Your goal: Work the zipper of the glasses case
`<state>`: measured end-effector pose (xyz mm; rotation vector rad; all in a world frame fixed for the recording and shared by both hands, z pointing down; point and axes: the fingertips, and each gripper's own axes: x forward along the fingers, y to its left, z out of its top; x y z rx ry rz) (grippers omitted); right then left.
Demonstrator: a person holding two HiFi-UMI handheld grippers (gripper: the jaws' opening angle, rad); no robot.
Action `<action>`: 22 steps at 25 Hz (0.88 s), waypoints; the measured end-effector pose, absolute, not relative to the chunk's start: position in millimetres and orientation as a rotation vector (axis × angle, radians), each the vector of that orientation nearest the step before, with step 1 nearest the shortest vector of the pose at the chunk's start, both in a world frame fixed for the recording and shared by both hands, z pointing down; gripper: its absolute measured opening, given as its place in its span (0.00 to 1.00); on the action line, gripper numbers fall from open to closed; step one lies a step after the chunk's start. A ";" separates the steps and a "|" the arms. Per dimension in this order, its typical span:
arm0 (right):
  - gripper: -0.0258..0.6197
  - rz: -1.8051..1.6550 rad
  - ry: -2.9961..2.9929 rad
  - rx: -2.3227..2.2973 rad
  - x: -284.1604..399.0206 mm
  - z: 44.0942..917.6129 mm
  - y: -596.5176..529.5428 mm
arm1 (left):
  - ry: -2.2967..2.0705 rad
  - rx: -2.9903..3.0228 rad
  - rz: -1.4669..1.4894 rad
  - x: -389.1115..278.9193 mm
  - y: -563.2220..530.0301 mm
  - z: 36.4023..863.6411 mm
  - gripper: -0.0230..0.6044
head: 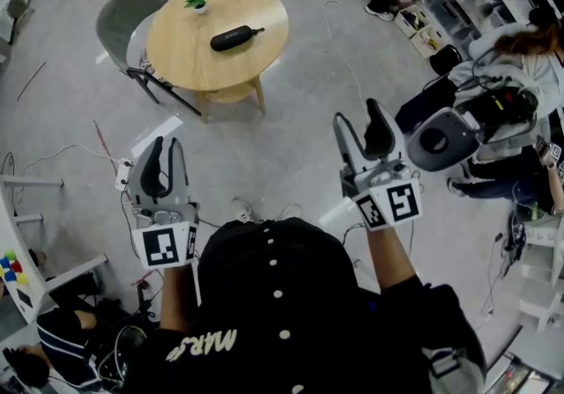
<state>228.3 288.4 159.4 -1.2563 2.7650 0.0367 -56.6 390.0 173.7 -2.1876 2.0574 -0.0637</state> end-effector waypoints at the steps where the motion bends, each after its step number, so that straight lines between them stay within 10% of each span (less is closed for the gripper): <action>1: 0.43 0.037 2.766 -1.257 225.8 159.4 288.7 | 2.050 -2.201 -0.067 -57.6 389.5 175.4 0.15; 22: 0.42 0.066 2.757 -1.361 149.0 166.0 306.8 | 1.930 -2.362 -0.060 -133.0 383.0 192.1 0.33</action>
